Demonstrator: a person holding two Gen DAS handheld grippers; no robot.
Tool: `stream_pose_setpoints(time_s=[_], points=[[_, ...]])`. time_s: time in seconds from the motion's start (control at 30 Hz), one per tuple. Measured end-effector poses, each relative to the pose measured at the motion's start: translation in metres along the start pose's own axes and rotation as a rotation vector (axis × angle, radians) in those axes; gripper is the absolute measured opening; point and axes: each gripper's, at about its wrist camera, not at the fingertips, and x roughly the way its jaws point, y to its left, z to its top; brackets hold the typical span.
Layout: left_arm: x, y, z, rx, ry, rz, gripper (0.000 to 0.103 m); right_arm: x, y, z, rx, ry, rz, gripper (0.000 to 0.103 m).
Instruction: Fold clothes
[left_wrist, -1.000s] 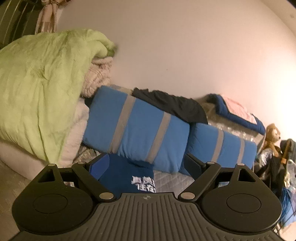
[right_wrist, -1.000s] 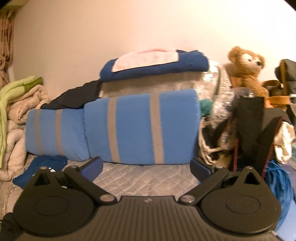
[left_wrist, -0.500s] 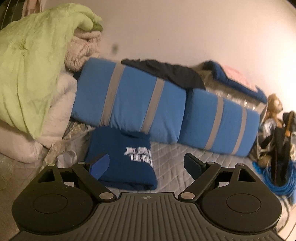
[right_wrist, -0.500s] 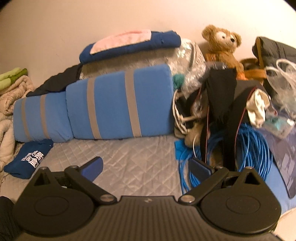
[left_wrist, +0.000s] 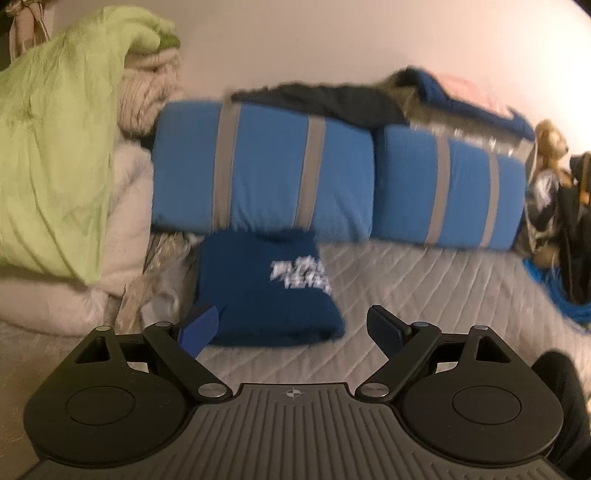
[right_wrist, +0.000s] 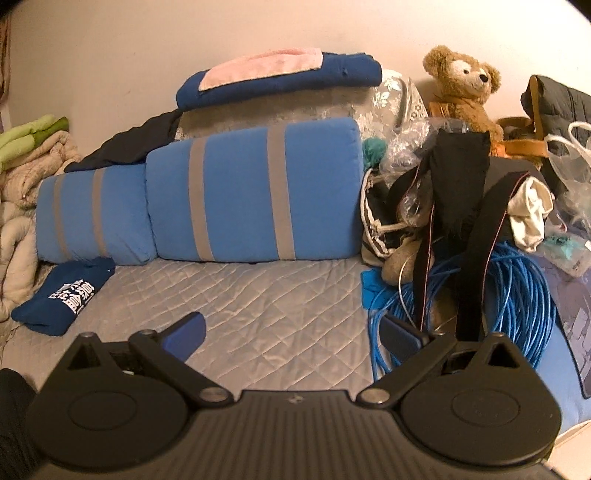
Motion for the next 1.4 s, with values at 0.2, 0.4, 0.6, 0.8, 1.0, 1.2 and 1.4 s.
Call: stream_pose_setpoints(time_s=[0.2, 0.4, 0.6, 0.8, 1.0, 1.2, 1.4], points=[[0.036, 0.009, -0.038, 0.113, 0.057, 0.118, 0.089, 0.039, 0.0, -0.028, -0.034, 0.061, -0.062, 0.103], [0.082, 0.015, -0.071, 0.165, 0.127, 0.154, 0.089, 0.086, 0.002, -0.06, -0.066, 0.123, -0.111, 0.103], [0.109, 0.021, -0.088, 0.1, 0.131, 0.135, 0.089, 0.123, 0.008, -0.088, -0.079, 0.136, -0.129, 0.103], [0.136, 0.022, -0.102, 0.06, 0.139, 0.112, 0.089, 0.151, 0.02, -0.113, -0.109, 0.157, -0.12, 0.103], [0.164, 0.026, -0.115, -0.019, 0.163, 0.091, 0.089, 0.176, 0.032, -0.136, -0.106, 0.172, -0.107, 0.103], [0.19, 0.023, -0.127, -0.02, 0.21, 0.09, 0.089, 0.201, 0.047, -0.154, -0.16, 0.225, -0.142, 0.103], [0.204, 0.022, -0.129, -0.014, 0.19, 0.101, 0.103, 0.216, 0.046, -0.161, -0.099, 0.24, -0.167, 0.103]])
